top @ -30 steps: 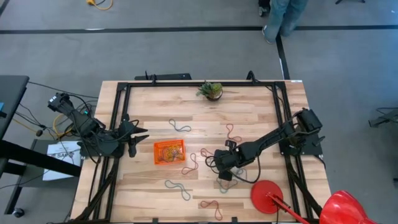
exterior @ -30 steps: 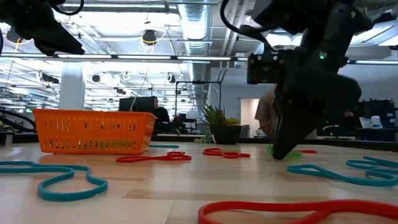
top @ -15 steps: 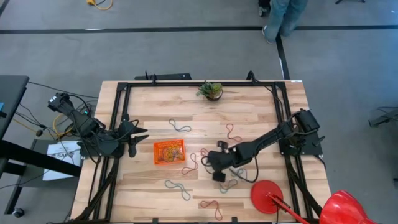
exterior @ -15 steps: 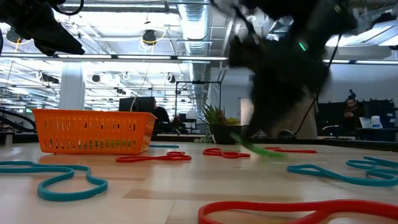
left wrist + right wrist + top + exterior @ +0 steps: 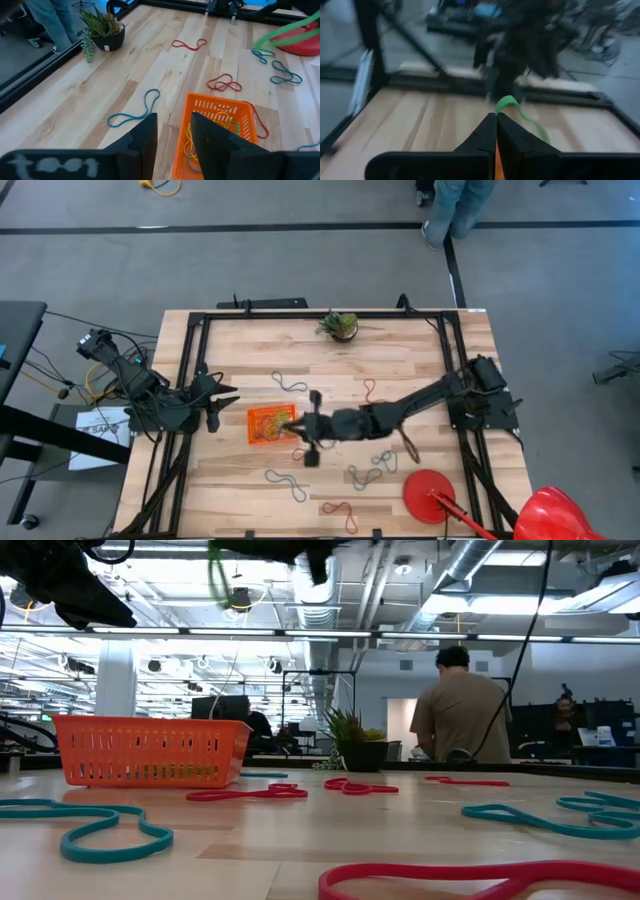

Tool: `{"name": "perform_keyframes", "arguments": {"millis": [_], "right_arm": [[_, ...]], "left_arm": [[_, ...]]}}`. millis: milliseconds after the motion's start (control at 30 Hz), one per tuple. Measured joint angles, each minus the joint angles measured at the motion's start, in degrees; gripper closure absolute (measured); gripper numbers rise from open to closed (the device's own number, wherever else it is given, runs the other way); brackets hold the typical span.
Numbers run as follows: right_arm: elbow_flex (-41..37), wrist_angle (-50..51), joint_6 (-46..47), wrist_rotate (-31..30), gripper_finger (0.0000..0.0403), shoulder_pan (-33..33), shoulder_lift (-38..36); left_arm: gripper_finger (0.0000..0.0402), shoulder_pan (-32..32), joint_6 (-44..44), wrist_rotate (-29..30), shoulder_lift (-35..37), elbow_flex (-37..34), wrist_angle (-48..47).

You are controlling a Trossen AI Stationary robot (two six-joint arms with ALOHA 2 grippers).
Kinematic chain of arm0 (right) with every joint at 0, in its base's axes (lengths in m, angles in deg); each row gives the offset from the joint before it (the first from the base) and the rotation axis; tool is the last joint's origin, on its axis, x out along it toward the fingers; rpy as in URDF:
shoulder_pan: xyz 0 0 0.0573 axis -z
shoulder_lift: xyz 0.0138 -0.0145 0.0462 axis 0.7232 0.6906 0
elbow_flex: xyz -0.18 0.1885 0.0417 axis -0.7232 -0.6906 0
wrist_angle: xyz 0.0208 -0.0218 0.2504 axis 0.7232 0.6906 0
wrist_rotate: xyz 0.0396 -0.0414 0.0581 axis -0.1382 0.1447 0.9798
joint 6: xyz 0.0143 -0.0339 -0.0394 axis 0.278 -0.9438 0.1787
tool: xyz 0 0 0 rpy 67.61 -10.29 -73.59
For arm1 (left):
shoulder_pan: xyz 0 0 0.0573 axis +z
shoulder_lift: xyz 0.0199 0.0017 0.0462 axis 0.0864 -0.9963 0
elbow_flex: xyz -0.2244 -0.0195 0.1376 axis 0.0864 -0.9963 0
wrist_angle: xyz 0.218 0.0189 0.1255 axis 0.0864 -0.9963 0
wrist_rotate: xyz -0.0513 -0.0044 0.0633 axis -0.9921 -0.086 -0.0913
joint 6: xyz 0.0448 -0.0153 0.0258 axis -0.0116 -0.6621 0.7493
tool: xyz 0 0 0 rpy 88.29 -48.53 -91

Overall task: Pick and place rubber bands into bin
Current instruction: Put the green rubber band into the orange container, then put the blue rubber band into the orange container

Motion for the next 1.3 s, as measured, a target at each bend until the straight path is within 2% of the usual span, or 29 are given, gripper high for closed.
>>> {"name": "perform_keyframes", "arguments": {"millis": [67,167,267,467,700,900,1133,1200,1300], "right_arm": [[0.92,-3.74,2.07,0.55,0.0402,1.82,2.47],[3.23,-5.59,5.33,5.79,0.0401,4.5,7.28],[5.73,-4.68,9.99,9.23,0.0402,6.38,12.86],[11.88,0.56,13.78,10.38,0.0402,8.18,19.49],[16.41,15.42,16.21,10.36,0.0374,8.83,19.03],[18.17,17.45,16.17,10.65,0.0342,8.64,18.74],[18.24,22.79,16.71,10.9,0.0327,8.11,18.74],[18.24,24.08,16.71,11.04,0.0326,7.75,18.74],[18.24,25.13,17.55,12.16,0.0326,7.13,18.41]], "left_arm": [[0.0295,0.0,0.01,0.0,-0.02,0.0,-0.01],[0.0295,0.01,0.02,0.04,-0.01,0.0,-0.01],[0.0295,0.0,0.01,0.41,-0.02,0.0,-0.02],[0.0295,0.01,0.02,1.01,-0.02,0.0,-0.08],[0.0295,-0.01,0.02,1.03,0.0,0.0,-0.13],[0.0295,-0.01,0.01,1.03,0.0,0.0,-0.13],[0.0295,-0.01,-1.47,0.95,-0.02,0.0,-0.01],[0.0295,-0.01,-3.05,-0.64,-0.35,0.0,0.81],[0.0295,-0.01,-1.97,-6.53,-2.3,0.0,3.7]]}}
